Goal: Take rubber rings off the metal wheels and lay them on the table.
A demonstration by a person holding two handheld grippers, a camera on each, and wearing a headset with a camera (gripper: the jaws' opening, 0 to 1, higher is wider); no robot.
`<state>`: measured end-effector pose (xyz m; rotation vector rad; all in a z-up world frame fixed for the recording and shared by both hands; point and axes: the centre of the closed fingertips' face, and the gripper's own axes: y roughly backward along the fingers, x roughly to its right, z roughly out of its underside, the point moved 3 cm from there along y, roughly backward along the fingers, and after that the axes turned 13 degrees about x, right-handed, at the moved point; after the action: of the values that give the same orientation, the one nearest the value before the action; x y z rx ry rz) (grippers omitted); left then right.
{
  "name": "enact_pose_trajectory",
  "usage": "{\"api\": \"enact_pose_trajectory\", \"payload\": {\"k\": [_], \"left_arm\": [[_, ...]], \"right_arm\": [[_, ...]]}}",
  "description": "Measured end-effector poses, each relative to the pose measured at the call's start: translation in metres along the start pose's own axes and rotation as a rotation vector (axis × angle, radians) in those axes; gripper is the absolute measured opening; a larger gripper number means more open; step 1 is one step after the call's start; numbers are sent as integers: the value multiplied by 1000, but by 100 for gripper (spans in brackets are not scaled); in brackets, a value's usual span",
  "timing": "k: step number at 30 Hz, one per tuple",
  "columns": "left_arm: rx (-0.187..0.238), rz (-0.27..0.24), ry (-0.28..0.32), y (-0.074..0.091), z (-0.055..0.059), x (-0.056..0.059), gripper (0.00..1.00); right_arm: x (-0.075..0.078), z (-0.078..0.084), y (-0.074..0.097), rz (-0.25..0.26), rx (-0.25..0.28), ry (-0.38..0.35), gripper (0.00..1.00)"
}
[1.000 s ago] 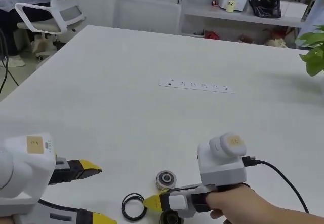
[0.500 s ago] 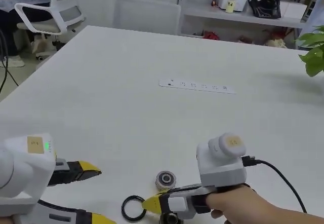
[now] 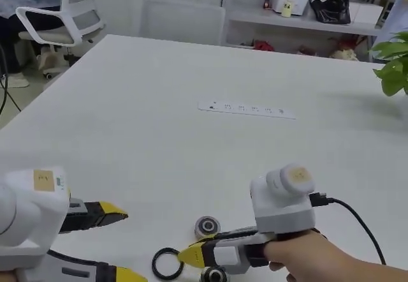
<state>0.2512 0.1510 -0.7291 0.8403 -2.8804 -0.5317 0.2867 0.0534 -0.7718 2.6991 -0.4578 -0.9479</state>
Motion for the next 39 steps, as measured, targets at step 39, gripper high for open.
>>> {"api": "enact_pose_trajectory", "payload": {"k": [39], "left_arm": [[30, -11, -33, 5, -26, 2, 62]], "right_arm": [[1, -39, 68, 74, 166, 177, 40]]}}
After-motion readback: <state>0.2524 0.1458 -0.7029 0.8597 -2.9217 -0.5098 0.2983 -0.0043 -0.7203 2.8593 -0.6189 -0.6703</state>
